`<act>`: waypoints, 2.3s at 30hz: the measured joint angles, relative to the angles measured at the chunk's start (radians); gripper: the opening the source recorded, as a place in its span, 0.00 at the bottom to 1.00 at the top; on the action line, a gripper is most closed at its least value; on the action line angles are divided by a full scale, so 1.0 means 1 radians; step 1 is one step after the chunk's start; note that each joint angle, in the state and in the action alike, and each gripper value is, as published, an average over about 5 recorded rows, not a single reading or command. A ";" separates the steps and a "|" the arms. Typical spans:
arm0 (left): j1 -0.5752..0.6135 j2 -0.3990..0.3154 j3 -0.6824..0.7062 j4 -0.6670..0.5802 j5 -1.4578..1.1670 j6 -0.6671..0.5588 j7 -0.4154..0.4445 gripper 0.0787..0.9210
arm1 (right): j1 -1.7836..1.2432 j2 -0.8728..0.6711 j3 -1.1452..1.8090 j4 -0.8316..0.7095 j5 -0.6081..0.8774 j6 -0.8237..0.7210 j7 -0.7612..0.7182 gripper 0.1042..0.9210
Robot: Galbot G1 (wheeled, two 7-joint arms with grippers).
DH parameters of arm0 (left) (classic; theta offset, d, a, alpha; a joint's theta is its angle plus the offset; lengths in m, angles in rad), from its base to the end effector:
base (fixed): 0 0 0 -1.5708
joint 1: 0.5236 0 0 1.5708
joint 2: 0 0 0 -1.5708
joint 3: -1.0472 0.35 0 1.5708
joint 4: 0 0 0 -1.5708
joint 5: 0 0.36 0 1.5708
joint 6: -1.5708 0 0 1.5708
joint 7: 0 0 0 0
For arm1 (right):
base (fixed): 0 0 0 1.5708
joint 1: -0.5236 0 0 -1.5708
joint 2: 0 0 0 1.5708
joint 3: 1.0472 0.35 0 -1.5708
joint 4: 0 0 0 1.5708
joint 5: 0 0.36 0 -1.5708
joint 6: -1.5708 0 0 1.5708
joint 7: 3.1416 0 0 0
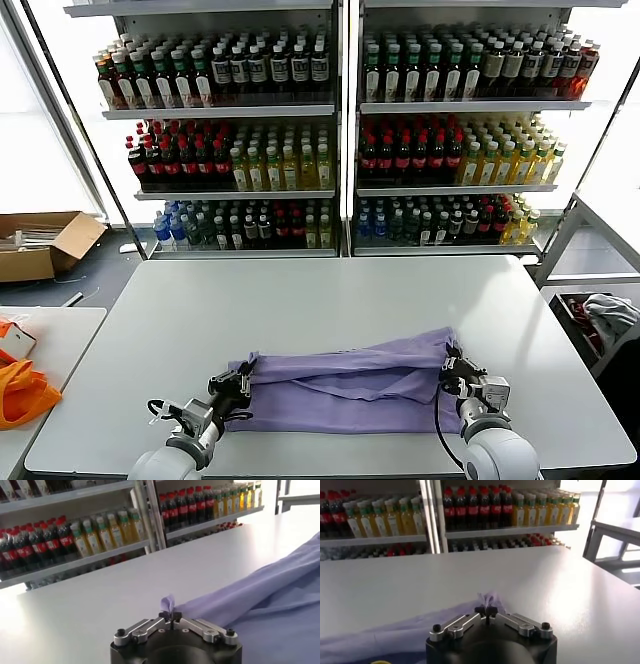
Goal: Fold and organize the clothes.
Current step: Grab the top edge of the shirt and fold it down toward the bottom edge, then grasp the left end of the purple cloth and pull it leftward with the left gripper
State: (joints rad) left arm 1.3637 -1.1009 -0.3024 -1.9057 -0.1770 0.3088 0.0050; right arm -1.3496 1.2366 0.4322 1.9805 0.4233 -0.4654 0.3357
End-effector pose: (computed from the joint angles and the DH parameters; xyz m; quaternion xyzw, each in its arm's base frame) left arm 0.2404 0.0384 -0.3317 -0.1587 -0.9623 -0.1237 0.1828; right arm 0.2528 -0.0393 -0.2937 -0.0432 -0.9766 -0.0081 0.2104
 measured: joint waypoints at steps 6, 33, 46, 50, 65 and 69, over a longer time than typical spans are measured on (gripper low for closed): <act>0.010 -0.002 0.004 0.011 0.022 -0.007 0.005 0.01 | -0.008 0.009 -0.008 -0.017 -0.021 0.007 0.005 0.01; 0.033 -0.033 -0.044 -0.068 0.082 0.035 -0.040 0.68 | -0.057 0.005 -0.017 0.019 -0.122 0.036 0.009 0.72; 0.115 -0.083 -0.108 -0.159 0.007 0.109 -0.109 0.88 | -0.025 -0.041 -0.025 0.117 -0.085 0.029 0.017 0.88; 0.145 -0.101 -0.112 -0.177 -0.035 0.143 -0.126 0.88 | -0.015 -0.056 -0.025 0.135 -0.072 0.026 0.021 0.88; 0.157 -0.156 -0.133 -0.163 -0.193 0.208 -0.183 0.88 | -0.004 -0.066 -0.039 0.149 -0.063 0.026 0.022 0.88; 0.155 -0.160 -0.135 -0.157 -0.224 0.213 -0.188 0.88 | -0.005 -0.067 -0.042 0.154 -0.064 0.026 0.022 0.88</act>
State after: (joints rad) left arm 1.5190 -1.2612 -0.4376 -2.0627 -0.4011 0.5220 -0.1831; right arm -1.3548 1.1692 0.3903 2.1344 0.3590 -0.4393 0.3574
